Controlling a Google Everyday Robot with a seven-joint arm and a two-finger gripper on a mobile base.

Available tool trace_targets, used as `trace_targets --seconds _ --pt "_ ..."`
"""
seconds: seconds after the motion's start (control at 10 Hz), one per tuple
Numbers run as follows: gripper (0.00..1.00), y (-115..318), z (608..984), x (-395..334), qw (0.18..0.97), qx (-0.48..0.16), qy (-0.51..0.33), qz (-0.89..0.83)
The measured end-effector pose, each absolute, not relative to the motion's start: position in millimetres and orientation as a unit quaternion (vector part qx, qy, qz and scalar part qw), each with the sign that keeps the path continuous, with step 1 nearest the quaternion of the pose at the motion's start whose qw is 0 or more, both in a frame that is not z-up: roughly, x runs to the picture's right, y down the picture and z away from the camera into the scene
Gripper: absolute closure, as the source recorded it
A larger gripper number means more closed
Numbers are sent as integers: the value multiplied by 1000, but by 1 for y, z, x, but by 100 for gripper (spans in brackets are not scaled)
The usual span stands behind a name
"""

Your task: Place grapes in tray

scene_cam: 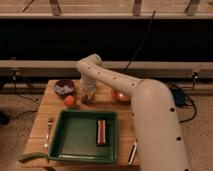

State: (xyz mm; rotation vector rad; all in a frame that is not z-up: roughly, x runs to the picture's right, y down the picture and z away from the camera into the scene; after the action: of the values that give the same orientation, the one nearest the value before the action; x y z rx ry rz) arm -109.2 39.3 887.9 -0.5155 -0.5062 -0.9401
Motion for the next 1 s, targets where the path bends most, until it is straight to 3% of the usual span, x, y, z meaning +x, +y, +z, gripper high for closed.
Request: trace_targets --seconds 0.6,1.0 --pt "94 -11 817 -111 832 -205 -268 -441" --pt "94 15 758 -110 811 -216 -307 -449"
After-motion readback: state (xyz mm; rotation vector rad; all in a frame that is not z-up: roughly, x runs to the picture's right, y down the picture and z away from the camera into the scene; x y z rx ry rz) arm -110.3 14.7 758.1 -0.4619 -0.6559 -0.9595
